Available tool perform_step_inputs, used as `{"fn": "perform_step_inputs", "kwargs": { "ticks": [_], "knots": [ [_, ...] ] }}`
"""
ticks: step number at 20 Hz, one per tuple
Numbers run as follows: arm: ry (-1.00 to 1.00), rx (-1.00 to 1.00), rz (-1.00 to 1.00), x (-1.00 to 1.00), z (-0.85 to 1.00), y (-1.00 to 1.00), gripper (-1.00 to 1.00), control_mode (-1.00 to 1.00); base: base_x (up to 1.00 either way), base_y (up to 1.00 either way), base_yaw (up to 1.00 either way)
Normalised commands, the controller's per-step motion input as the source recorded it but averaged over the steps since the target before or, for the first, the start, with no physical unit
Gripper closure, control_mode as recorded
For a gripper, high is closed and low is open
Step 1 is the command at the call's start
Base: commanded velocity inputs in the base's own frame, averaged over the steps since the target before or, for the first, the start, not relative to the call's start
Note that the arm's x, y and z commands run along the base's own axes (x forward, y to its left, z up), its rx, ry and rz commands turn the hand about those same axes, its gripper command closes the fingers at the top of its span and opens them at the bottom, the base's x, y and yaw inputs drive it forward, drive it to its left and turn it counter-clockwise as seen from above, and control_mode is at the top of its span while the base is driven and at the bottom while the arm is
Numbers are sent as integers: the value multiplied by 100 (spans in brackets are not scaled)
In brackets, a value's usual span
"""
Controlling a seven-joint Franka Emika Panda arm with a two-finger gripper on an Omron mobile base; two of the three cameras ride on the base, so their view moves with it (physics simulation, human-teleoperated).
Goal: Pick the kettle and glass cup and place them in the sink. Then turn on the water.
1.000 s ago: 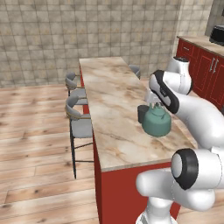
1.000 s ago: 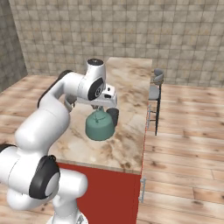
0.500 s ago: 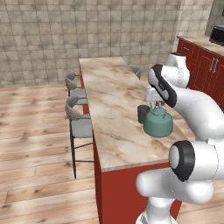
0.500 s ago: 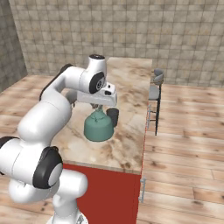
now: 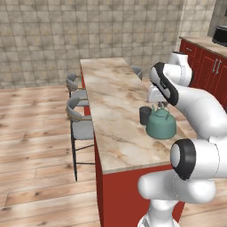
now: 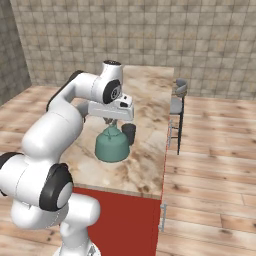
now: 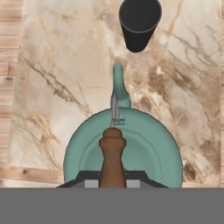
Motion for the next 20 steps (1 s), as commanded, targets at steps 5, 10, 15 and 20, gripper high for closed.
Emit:
{"fn": "perform_step_inputs", "kwargs": {
  "ticks": [5, 10, 15, 20],
  "knots": [
    [0, 0, 0, -20, 0, 0, 100, -100, 0, 0, 0],
    [0, 0, 0, -17, 0, 0, 100, -100, 0, 0, 0],
    [0, 0, 0, -8, 1, 0, 100, -100, 0, 0, 0],
    [0, 0, 0, -1, 8, 0, 100, -100, 0, 0, 0]
  ]
}}
